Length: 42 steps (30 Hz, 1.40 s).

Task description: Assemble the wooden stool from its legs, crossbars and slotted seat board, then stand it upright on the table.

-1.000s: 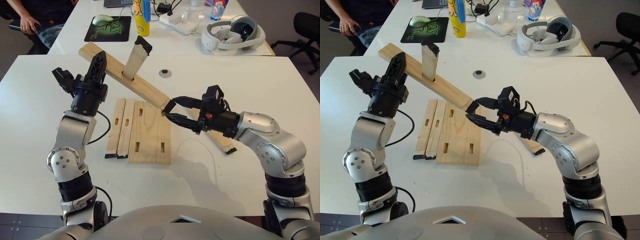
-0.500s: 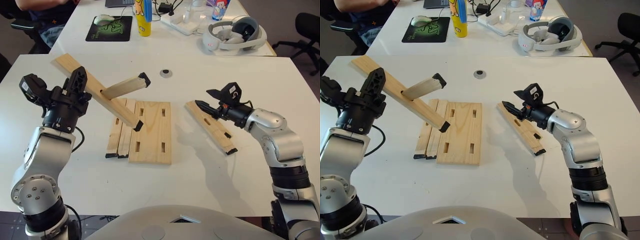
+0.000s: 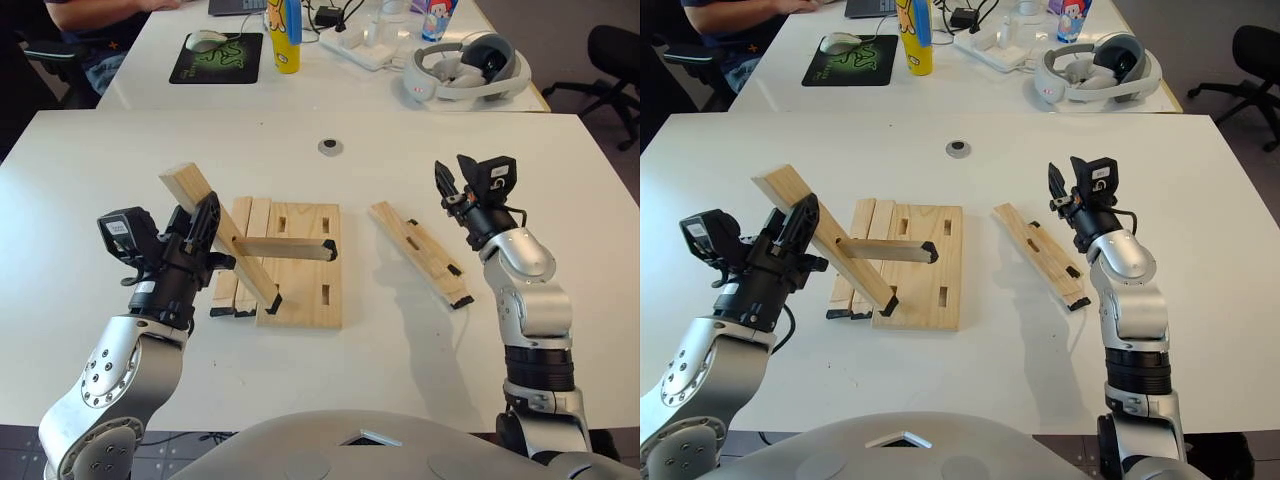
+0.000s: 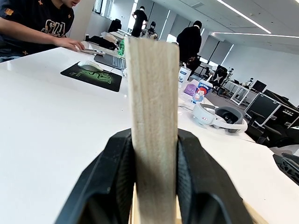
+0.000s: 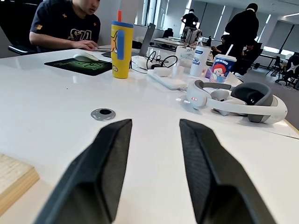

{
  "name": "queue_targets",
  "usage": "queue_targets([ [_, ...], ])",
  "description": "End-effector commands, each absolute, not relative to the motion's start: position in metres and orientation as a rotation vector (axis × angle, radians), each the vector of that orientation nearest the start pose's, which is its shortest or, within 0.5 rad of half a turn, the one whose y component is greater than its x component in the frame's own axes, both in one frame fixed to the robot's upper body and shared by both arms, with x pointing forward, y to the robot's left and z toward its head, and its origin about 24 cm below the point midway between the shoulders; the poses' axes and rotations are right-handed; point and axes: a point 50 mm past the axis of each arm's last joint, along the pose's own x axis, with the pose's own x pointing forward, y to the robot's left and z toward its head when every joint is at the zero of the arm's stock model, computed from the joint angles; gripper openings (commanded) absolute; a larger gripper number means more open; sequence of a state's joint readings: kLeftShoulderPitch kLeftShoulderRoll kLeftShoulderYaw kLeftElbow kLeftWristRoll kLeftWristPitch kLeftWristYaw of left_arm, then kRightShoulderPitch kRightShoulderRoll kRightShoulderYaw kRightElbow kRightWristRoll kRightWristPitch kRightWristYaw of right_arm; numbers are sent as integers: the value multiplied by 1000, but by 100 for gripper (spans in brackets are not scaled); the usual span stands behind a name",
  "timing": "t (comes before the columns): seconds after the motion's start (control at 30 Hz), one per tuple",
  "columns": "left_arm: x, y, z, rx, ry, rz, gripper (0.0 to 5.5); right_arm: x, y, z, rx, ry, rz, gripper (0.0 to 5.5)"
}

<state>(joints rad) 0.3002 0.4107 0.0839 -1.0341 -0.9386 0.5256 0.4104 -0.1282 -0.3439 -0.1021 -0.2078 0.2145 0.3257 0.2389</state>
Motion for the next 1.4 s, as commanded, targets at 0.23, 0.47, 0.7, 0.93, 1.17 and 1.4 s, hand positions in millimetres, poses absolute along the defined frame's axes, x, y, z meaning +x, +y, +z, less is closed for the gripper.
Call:
queue_targets([
  [0.23,150,154,161,-249,-106,-171,105,263,-194,105,-96,-26,198,5],
  [0.47,148,148,152,-210,-153,-108,105,269,-186,108,-91,-27,264,0],
  [0.7,149,140,143,-225,-191,-48,105,282,-183,115,-110,-23,337,0],
  [0.93,144,136,135,-233,-212,-13,105,292,-185,121,-135,-24,375,0],
  [1.17,123,128,102,-87,-126,-66,105,295,-186,124,-142,-25,386,0],
  [1.4,104,131,82,-1,-64,-115,105,294,-187,124,-142,-23,379,0],
])
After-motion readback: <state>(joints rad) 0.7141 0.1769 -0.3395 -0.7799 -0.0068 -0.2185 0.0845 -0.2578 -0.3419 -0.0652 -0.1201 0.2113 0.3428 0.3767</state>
